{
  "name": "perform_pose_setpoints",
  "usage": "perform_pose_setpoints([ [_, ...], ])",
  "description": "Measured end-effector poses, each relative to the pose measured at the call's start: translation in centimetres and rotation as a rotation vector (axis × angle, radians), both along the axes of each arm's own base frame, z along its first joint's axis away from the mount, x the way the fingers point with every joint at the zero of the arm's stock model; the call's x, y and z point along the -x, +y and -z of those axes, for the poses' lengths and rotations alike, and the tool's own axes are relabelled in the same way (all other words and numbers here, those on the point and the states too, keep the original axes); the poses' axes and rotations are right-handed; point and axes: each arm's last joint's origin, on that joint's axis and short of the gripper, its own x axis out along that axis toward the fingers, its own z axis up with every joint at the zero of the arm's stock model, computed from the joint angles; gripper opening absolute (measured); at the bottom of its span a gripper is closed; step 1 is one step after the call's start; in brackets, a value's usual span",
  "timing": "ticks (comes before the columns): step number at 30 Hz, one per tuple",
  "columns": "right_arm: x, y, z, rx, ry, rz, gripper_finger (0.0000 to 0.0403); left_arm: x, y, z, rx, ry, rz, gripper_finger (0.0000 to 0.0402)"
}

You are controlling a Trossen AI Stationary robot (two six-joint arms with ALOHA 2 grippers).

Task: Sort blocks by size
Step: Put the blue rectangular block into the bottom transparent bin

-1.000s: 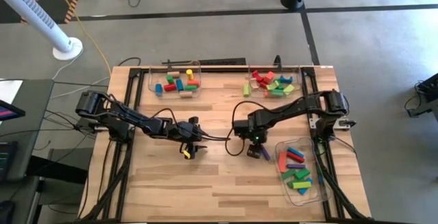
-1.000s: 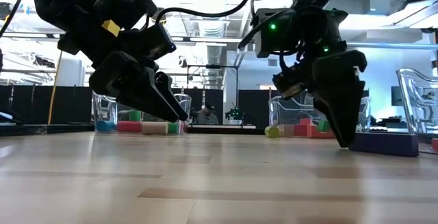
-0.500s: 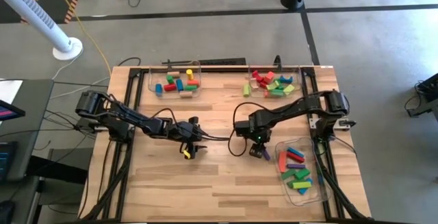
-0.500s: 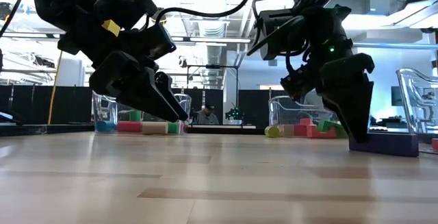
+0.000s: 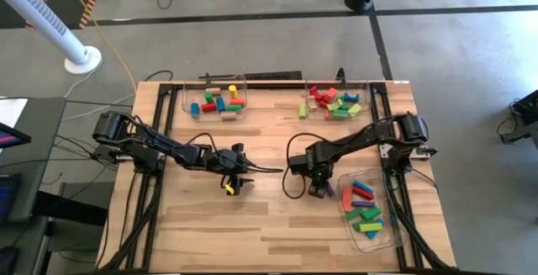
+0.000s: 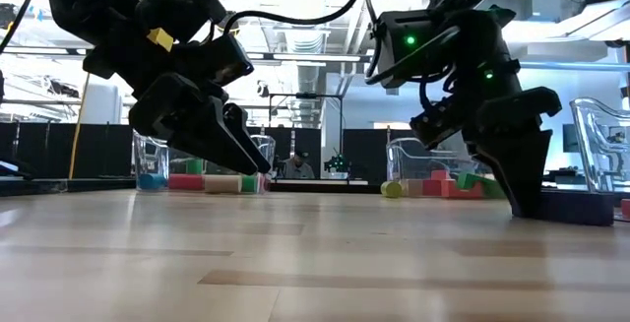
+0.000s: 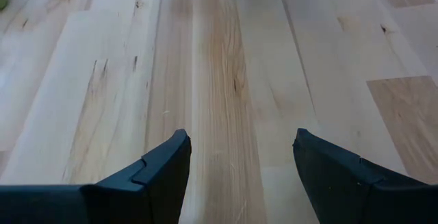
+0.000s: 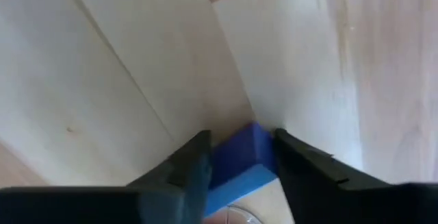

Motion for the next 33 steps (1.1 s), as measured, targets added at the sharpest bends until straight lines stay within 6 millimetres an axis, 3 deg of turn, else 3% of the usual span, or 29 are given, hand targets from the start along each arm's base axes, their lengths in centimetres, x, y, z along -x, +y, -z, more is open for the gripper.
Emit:
perform_pose_setpoints([
  [7,0.1,0.7,0.0,-0.012,-0.002,-0.027,0.009,0.0,0.0,0.0,0.002,-0.001,-0.001,0.0248],
  [18,-1.9,2.2,-2.3,-0.046,-0.107,-0.093,0.0096,0.0,0.0,0.0,0.002,-0.001,-0.001,0.0248],
  [33,-3.6,3.9,-8.5,0.105,-0.157,-0.2,0.0095,0.0,0.0,0.0,0.001,-0.002,-0.001,0.0248],
])
